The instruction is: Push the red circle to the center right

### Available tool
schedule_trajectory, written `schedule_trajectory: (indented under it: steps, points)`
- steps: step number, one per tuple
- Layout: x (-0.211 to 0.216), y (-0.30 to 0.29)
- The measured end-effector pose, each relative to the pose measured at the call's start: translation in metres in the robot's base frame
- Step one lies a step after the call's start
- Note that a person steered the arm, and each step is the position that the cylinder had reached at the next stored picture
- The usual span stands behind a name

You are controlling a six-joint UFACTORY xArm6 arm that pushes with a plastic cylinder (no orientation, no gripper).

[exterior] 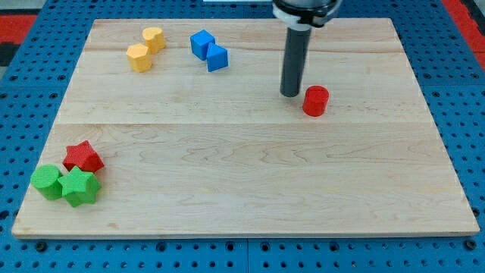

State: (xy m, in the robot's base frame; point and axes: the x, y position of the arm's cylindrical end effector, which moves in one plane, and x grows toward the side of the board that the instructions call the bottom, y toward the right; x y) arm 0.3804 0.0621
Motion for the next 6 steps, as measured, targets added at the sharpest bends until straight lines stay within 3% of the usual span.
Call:
schedule_trajectory:
  steps: [1, 6]
  points:
    - [0.025, 0.0]
    - [0.019, 0.09]
